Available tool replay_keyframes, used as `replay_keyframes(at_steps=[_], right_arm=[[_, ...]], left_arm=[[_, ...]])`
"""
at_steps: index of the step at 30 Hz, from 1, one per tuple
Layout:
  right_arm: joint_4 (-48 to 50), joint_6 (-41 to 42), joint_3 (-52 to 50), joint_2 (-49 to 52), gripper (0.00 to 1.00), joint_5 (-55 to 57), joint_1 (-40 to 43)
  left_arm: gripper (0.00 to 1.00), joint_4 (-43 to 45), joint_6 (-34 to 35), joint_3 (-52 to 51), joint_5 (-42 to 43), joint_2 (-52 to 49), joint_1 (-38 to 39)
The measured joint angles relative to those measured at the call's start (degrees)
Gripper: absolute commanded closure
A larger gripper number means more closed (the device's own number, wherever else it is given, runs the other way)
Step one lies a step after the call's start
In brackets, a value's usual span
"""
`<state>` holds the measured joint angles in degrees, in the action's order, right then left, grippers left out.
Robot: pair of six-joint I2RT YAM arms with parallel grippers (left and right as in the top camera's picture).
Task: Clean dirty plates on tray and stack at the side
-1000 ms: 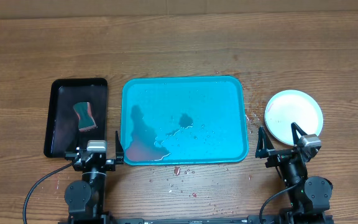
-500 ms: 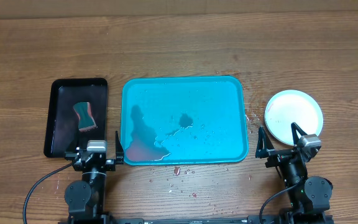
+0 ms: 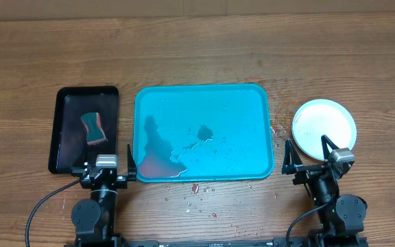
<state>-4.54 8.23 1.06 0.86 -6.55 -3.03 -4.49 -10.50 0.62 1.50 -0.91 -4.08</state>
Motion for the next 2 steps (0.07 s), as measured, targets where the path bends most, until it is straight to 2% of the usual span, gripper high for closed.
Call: replay_keyframes(at_steps=[2], right_arm=[[0.0, 0.0, 0.0, 0.0, 0.0, 0.0, 0.0]], left_arm=[[0.0, 0.0, 0.0, 0.0, 0.0, 0.0, 0.0]])
